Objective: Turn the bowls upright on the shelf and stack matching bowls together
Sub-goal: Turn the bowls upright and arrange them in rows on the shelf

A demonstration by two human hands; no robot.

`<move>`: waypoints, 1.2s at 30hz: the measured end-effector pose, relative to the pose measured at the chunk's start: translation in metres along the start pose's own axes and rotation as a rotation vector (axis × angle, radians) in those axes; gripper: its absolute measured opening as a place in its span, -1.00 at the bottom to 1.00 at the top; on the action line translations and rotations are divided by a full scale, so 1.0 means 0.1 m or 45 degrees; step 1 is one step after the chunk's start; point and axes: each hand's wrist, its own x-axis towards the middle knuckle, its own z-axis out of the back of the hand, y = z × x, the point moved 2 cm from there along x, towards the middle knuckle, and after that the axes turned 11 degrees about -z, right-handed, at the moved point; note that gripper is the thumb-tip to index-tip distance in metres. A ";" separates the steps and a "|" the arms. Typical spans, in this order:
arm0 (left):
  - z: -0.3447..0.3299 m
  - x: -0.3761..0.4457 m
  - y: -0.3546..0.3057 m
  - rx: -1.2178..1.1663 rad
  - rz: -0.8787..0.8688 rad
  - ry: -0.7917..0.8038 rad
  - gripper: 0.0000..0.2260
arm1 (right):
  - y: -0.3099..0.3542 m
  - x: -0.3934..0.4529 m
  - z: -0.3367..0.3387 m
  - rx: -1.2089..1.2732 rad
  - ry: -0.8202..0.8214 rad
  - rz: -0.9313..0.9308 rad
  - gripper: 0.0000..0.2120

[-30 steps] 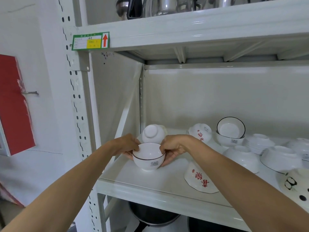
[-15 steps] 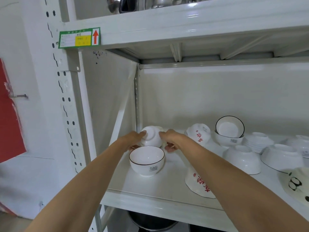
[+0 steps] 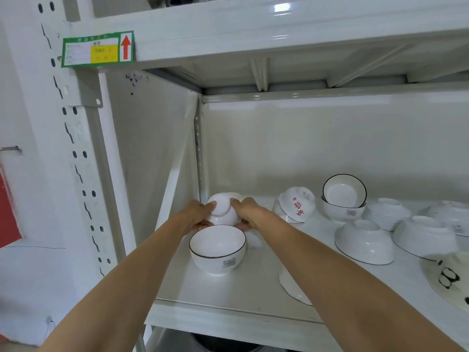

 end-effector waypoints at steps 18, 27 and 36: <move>0.04 -0.30 -0.36 -0.157 -0.545 0.164 -0.36 | 0.05 -0.19 0.55 0.528 0.347 -0.142 -0.55; -0.08 -0.33 -0.40 -0.287 -0.256 0.253 -0.71 | -0.02 -0.25 0.67 0.204 0.229 -0.235 -0.86; -0.21 -0.25 -0.33 -0.016 -0.141 0.317 -0.81 | -0.14 -0.08 0.61 -0.165 -0.084 -0.128 -0.79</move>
